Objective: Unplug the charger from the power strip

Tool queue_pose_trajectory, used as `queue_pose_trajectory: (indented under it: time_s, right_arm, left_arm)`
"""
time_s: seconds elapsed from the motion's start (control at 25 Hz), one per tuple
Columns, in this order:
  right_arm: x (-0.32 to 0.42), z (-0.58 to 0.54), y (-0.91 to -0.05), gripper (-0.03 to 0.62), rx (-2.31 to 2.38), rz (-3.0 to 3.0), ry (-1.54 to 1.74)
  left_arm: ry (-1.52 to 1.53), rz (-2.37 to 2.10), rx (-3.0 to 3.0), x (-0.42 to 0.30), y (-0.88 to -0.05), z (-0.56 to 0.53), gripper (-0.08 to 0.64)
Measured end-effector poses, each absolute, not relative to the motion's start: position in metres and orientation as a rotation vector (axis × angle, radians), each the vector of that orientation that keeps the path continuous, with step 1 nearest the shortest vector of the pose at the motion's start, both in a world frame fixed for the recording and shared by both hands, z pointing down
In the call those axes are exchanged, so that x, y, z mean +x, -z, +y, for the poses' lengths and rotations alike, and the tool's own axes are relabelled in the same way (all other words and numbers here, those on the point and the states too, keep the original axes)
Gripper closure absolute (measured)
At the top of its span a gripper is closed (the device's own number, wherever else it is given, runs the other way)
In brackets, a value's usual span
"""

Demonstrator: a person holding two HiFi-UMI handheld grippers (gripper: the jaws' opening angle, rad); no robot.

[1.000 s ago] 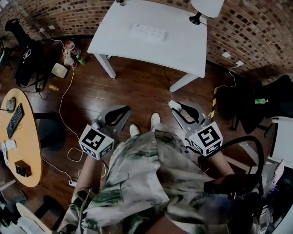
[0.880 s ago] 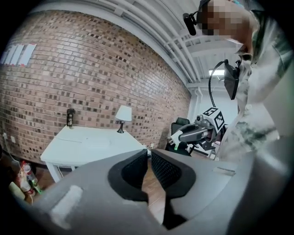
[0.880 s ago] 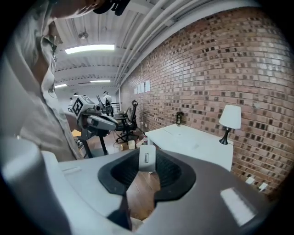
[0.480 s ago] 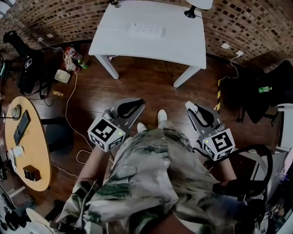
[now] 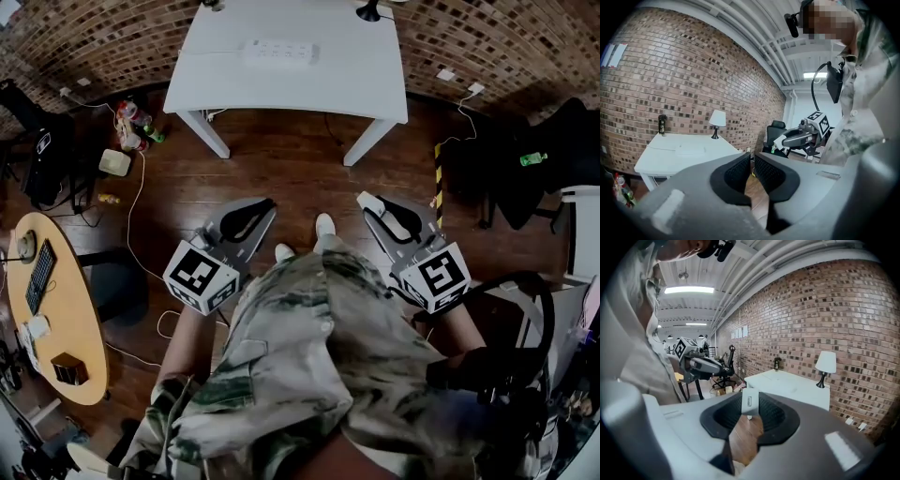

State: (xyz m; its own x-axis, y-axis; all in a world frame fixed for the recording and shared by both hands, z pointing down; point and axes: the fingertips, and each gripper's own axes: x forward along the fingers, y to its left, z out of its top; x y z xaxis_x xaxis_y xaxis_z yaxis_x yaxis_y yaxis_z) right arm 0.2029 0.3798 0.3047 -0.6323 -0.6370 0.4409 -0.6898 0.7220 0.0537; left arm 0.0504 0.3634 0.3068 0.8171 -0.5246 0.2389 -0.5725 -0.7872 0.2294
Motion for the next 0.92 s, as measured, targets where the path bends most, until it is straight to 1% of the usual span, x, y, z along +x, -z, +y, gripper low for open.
queue_pose_trajectory:
  time_s: [0.28, 0.48, 0.92]
  right_arm:
    - [0.193, 0.370, -0.308, 0.485, 0.991, -2.503, -0.159]
    - [0.189, 0.364, -0.309, 0.485, 0.976, -2.478, -0.229]
    - [0.222, 0.318, -0.315, 0.485, 0.955, -2.489, -0.259]
  left_arm:
    - [-0.256, -0.857, 2.694, 0.044, -0.310, 0.358, 0.531]
    - [-0.275, -0.864, 2.673, 0.042, -0.318, 0.355, 0.531]
    - [-0.310, -0.847, 2.632, 0.078, -0.331, 0.308, 0.531]
